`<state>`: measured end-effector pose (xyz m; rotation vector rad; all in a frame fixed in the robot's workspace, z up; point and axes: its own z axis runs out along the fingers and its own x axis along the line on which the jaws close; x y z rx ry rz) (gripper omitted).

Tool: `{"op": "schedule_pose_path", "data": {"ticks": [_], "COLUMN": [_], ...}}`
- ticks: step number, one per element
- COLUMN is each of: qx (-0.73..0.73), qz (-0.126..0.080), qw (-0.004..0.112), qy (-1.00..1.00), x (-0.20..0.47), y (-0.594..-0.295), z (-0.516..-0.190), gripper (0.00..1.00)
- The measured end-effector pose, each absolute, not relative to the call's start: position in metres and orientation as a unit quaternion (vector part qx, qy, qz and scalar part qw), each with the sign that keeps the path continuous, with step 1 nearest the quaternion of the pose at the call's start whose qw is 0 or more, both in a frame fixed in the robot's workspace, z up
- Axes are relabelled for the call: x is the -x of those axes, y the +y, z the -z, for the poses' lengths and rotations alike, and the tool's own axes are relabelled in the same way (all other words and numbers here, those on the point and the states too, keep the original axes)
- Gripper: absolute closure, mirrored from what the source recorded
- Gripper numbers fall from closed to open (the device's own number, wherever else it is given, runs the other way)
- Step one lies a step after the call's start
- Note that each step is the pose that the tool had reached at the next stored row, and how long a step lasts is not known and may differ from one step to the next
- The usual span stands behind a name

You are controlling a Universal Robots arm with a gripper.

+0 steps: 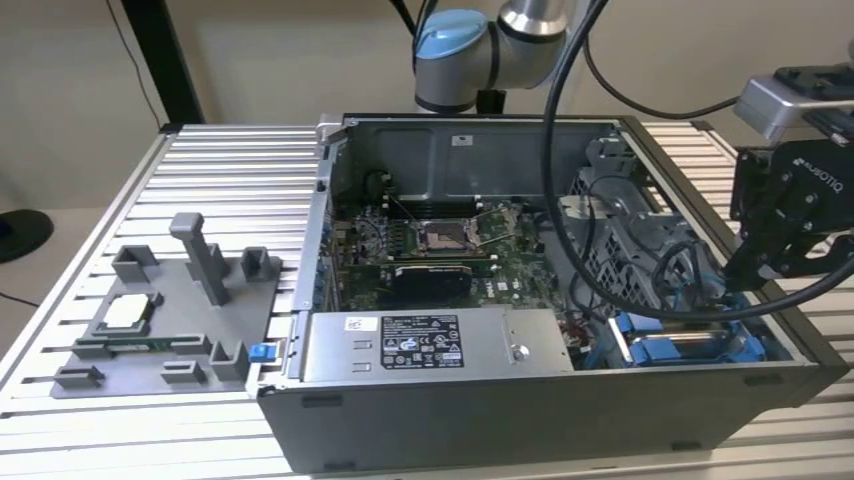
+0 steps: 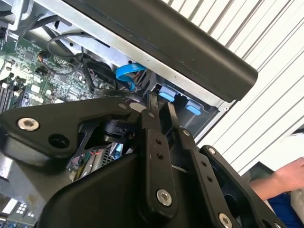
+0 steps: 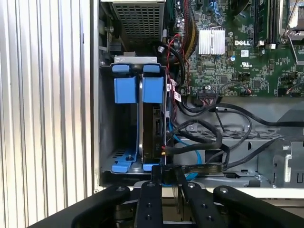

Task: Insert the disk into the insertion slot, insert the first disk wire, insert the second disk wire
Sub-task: 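Insert the second disk wire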

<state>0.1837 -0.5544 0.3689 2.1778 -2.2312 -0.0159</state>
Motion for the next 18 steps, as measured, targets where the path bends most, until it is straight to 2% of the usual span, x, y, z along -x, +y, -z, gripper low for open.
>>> {"op": "schedule_pose_path", "data": {"ticks": [6,7,18], "qx": [-0.698,-0.698,-0.698], "qz": [0.005,0.005,0.005], "qw": [0.012,0.012,0.012], "qy": [-0.716,-0.716,-0.716], "x": [-0.1837,-0.1837,-0.1797], "y": [-0.5542,-0.5541,-0.5537], "z": [-0.368,-0.3679,-0.371], "gripper": [0.0,1.0,1.0]}}
